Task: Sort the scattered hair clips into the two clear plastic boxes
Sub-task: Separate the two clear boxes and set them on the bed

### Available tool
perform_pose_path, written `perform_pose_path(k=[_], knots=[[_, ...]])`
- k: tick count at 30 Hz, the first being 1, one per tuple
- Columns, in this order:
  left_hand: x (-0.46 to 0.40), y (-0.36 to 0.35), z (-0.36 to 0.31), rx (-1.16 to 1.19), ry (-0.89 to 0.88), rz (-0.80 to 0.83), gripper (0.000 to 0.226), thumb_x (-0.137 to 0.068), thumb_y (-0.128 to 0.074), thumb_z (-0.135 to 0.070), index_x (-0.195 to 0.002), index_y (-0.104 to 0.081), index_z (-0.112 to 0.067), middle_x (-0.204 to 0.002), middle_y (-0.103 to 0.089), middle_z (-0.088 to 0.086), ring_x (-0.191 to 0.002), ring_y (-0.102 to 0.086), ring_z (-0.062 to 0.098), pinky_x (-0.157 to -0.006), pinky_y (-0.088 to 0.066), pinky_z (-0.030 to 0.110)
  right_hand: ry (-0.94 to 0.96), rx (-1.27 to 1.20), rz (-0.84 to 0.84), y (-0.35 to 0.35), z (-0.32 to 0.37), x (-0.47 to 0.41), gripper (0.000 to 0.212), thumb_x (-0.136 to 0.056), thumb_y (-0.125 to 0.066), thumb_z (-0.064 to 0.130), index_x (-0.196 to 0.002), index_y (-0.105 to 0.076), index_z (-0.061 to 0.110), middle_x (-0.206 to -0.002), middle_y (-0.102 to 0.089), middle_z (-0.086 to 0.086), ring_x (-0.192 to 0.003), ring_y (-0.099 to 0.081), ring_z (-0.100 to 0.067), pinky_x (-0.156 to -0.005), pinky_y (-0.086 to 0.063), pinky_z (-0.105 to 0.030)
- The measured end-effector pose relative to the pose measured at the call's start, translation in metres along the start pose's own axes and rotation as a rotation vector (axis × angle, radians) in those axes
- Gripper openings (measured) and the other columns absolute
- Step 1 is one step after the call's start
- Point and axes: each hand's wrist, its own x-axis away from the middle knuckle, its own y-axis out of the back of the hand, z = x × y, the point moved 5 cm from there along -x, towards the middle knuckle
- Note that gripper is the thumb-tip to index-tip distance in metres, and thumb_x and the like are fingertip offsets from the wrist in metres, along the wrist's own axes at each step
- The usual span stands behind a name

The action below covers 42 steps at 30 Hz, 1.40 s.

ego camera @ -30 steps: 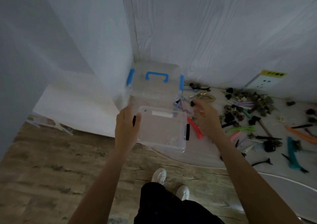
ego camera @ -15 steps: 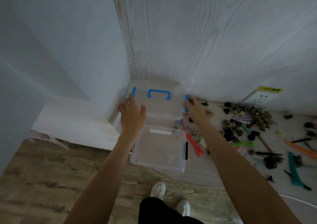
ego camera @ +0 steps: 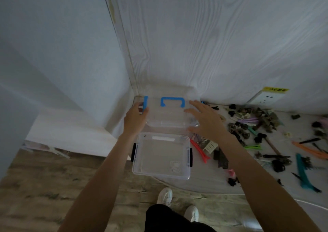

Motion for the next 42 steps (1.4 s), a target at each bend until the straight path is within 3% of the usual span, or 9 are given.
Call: perform_pose_path(k=[3, 9, 13, 18, 20, 24, 33, 39, 42], knots=[[-0.005, -0.002, 0.010, 0.214, 0.116, 0.026, 0.026, -0.093, -0.045, -0.027, -0.115, -0.056, -0.019, -0.085, -0.064, 0.002, -0.077, -0.061, 0.023, -0.084, -0.053, 0.046, 0.036, -0.210, -0.045, 0.009, -0.005, 0.000, 0.044, -0.076, -0.072, 0.034, -0.115, -0.055, 0.025, -0.151, -0.031, -0.003, -0.141, -0.024, -0.020, -0.112, -0.029, -0.041], [-0.004, -0.007, 0.023, 0.541, 0.332, 0.067, 0.034, -0.099, -0.035, -0.015, -0.128, -0.048, -0.003, -0.101, -0.057, 0.013, -0.069, -0.055, 0.015, -0.052, -0.050, 0.017, -0.078, -0.608, -0.148, 0.040, -0.011, -0.001, 0.027, -0.083, -0.066, 0.031, -0.109, -0.059, 0.033, -0.128, -0.047, 0.018, -0.128, -0.039, -0.004, -0.108, -0.029, -0.026], [0.003, 0.002, 0.014, 0.146, 0.069, 0.000, 0.037, -0.097, -0.038, -0.022, -0.131, -0.048, -0.013, -0.117, -0.060, 0.012, -0.094, -0.059, 0.026, -0.079, -0.044, 0.033, -0.076, -0.530, -0.439, 0.083, -0.010, -0.017, 0.028, -0.092, -0.054, 0.031, -0.114, -0.062, 0.016, -0.113, -0.062, 0.003, -0.097, -0.055, -0.007, -0.086, -0.045, -0.024], [0.029, -0.006, -0.018, -0.289, -0.518, 0.003, 0.054, -0.083, -0.047, -0.053, -0.123, -0.056, -0.018, -0.126, -0.059, 0.006, -0.119, -0.052, 0.023, -0.104, -0.038, 0.043, -0.210, -0.594, -0.470, 0.080, -0.015, -0.059, 0.022, -0.094, -0.052, 0.023, -0.108, -0.062, 0.011, -0.106, -0.062, -0.012, -0.097, -0.058, -0.021, -0.086, -0.046, -0.028], [0.033, -0.011, -0.013, -0.406, -0.539, 0.092, 0.060, -0.077, -0.037, -0.065, -0.113, -0.063, -0.025, -0.118, -0.065, -0.002, -0.116, -0.055, 0.018, -0.103, -0.038, 0.045, -0.299, -0.720, -0.466, 0.070, -0.014, -0.067, 0.022, -0.094, -0.049, 0.020, -0.109, -0.062, 0.010, -0.108, -0.062, -0.012, -0.099, -0.059, -0.026, -0.091, -0.049, -0.041], [0.035, -0.007, 0.003, -0.488, -0.490, 0.100, 0.053, -0.076, -0.040, -0.065, -0.102, -0.068, -0.029, -0.115, -0.065, -0.007, -0.124, -0.048, 0.014, -0.108, -0.023, 0.045, -0.353, -0.665, -0.416, 0.052, -0.011, -0.055, 0.029, -0.095, -0.047, 0.021, -0.121, -0.054, 0.010, -0.118, -0.057, -0.014, -0.107, -0.055, -0.026, -0.089, -0.042, -0.029], [0.023, 0.016, 0.013, -0.451, -0.499, 0.002, 0.053, -0.078, -0.041, -0.060, -0.103, -0.069, -0.021, -0.113, -0.067, 0.000, -0.116, -0.055, 0.020, -0.101, -0.038, 0.042, -0.342, -0.786, -0.039, -0.003, 0.007, -0.022, 0.050, -0.093, -0.052, 0.018, -0.139, -0.035, 0.010, -0.138, -0.046, -0.014, -0.123, -0.048, -0.027, -0.105, -0.039, -0.043], [0.047, 0.007, -0.004, -0.367, -0.553, -0.093, 0.041, -0.085, -0.047, -0.038, -0.118, -0.059, -0.017, -0.123, -0.059, 0.008, -0.116, -0.050, 0.029, -0.101, -0.038, 0.040, -0.344, -0.747, -0.114, 0.003, 0.005, -0.005, 0.047, -0.094, -0.050, 0.017, -0.138, -0.037, 0.011, -0.140, -0.045, -0.010, -0.129, -0.042, -0.023, -0.107, -0.034, -0.034], [0.077, -0.009, -0.029, -0.238, -0.626, -0.127, 0.038, -0.085, -0.048, -0.031, -0.118, -0.057, -0.016, -0.118, -0.061, 0.005, -0.112, -0.049, 0.019, -0.098, -0.035, 0.022, -0.308, -0.486, -0.303, 0.011, -0.004, 0.034, 0.041, -0.091, -0.050, 0.016, -0.131, -0.047, 0.009, -0.130, -0.052, -0.014, -0.121, -0.047, -0.028, -0.104, -0.030, -0.031]])
